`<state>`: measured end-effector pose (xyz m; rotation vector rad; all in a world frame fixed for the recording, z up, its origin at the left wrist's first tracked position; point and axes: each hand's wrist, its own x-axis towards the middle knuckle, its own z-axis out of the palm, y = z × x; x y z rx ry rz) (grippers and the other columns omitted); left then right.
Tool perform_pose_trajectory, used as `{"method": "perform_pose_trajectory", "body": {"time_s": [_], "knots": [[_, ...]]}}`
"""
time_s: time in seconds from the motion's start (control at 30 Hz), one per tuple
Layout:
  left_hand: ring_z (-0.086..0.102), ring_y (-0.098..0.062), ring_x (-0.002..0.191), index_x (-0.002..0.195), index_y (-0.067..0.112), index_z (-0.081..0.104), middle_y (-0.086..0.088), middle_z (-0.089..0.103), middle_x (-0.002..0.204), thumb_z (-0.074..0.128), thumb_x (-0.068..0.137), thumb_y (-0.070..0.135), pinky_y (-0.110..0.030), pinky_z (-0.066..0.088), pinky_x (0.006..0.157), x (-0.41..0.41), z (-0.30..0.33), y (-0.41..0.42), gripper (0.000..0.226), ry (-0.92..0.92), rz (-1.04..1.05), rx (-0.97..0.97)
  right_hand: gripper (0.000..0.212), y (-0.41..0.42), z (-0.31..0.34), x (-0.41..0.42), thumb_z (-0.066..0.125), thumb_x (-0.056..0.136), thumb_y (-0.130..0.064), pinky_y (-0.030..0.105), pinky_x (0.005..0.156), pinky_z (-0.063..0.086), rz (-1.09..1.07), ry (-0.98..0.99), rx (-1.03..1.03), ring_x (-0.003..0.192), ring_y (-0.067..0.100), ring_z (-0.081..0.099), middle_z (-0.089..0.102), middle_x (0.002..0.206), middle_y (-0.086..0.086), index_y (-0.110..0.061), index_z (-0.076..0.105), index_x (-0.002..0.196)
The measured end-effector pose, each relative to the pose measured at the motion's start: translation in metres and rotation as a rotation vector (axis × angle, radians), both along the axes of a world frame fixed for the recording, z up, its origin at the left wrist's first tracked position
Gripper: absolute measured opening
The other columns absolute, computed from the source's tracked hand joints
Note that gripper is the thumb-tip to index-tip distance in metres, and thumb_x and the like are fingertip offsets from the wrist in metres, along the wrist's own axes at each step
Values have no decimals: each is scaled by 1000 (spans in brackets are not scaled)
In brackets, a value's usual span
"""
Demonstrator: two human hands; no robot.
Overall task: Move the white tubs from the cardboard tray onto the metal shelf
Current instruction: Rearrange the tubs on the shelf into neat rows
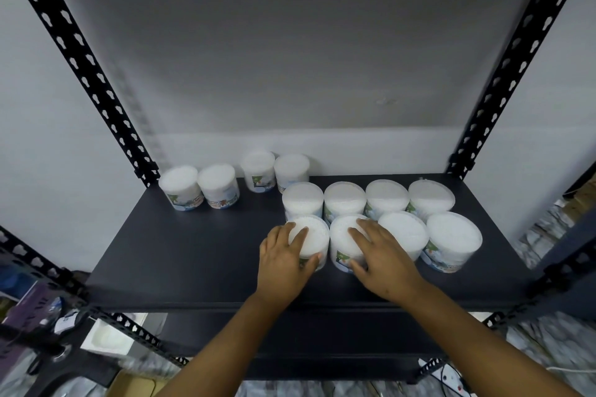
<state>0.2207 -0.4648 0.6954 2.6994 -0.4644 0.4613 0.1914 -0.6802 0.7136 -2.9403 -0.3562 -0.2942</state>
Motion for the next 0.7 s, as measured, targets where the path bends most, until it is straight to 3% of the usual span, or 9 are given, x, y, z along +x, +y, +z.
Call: {"method": "perform_pose_trajectory", "body": {"time_s": [0.07, 0.23, 0.37, 0.5, 0.6, 0.7], "knots": [[56, -32, 113, 117, 18, 65, -9, 60, 124, 45, 81, 56, -48, 48, 89, -1, -1, 2, 55, -11, -7, 9, 60, 0, 0, 0, 66, 82, -35, 36, 109, 23, 1, 7, 15, 130, 33, 43, 47, 140, 16, -8, 50, 132], [50, -33, 124, 125, 19, 59, -11, 55, 133, 44, 82, 57, -48, 42, 98, 0, -3, 4, 59, 23, -17, 23, 58, 2, 2, 1, 62, 85, -37, 39, 109, 29, -8, 23, 50, 130, 33, 42, 46, 140, 15, -7, 49, 133], [42, -30, 133, 130, 19, 56, -9, 49, 141, 46, 86, 56, -47, 34, 106, 0, -2, 3, 59, 71, -35, 10, 62, 4, 1, 1, 48, 93, -42, 32, 116, 12, 7, 66, 42, 143, 25, 20, 26, 154, 9, -12, 32, 145], [41, -32, 134, 131, 17, 56, -9, 48, 142, 38, 87, 52, -46, 31, 107, -2, 0, 6, 59, 65, -74, 1, 61, 5, 4, 3, 53, 91, -42, 34, 115, 20, -10, 62, 23, 138, 27, 31, 36, 148, 11, -11, 38, 142], [47, -32, 128, 126, 14, 59, -11, 54, 136, 42, 84, 53, -48, 37, 104, -4, 4, 4, 60, 71, -49, 8, 65, 6, 6, 3, 57, 88, -45, 36, 113, 23, -14, 71, 16, 137, 30, 33, 37, 148, 13, -10, 41, 140], [57, -34, 117, 119, 14, 64, -10, 61, 126, 42, 83, 54, -48, 45, 95, -5, 6, 5, 58, 55, -37, 28, 66, 6, 7, 1, 52, 90, -46, 33, 116, 15, -1, 78, 16, 142, 26, 24, 28, 153, 10, -11, 34, 144]]}}
